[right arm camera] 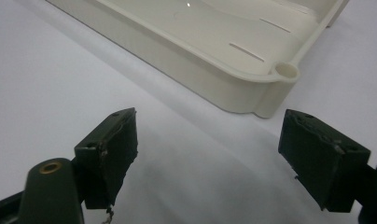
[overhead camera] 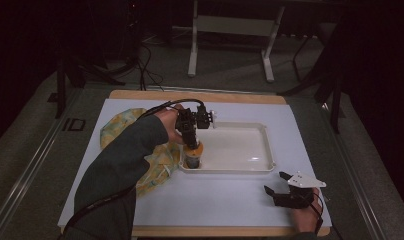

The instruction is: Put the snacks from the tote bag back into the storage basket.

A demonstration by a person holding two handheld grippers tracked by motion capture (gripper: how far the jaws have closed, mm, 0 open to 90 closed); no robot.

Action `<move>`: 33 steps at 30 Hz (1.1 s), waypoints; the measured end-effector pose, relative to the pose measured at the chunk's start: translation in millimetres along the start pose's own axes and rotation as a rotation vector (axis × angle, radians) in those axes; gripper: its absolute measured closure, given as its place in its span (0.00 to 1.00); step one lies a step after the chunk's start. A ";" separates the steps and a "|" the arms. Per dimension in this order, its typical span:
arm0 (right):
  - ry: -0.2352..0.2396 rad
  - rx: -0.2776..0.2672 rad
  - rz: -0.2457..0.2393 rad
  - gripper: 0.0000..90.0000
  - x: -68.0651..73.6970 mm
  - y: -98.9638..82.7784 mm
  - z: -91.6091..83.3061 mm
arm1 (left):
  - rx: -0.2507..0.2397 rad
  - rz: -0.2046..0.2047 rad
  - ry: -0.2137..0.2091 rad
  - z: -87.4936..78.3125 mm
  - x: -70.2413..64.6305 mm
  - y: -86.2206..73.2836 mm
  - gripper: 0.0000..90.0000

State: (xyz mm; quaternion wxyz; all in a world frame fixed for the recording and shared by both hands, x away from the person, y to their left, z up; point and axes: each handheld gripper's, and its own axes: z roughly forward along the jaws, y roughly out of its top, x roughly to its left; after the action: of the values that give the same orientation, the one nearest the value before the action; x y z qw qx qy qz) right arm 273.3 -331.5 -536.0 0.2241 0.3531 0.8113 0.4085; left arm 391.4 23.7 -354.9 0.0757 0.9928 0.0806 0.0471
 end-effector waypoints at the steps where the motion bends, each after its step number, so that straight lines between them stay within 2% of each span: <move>1: 0.000 0.000 0.000 0.21 0.1 0.0 0.0 | -0.003 -0.001 0.000 0.3 0.0 -0.3 0.64; 12: -0.002 0.003 -0.001 0.21 0.3 0.1 0.1 | -0.003 -0.030 -0.014 7.9 -0.3 -0.3 0.53; 17: -0.002 0.003 -0.001 0.21 0.3 0.1 0.1 | -0.004 -0.030 -0.012 8.0 0.0 -1.2 0.52; 18: -0.001 0.003 -0.001 0.21 0.4 0.1 0.1 | -0.011 -0.032 -0.002 6.8 -0.3 -1.3 0.52; 33: -0.001 0.003 0.000 0.21 0.4 0.1 0.2 | -0.036 -0.027 0.014 -6.6 -5.0 -3.1 0.51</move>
State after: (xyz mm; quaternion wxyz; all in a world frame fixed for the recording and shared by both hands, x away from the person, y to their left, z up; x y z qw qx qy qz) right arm 273.2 -331.1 -536.0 0.2241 0.3538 0.8117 0.4072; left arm 385.2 26.9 -349.3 0.0936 0.9897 0.0938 0.0542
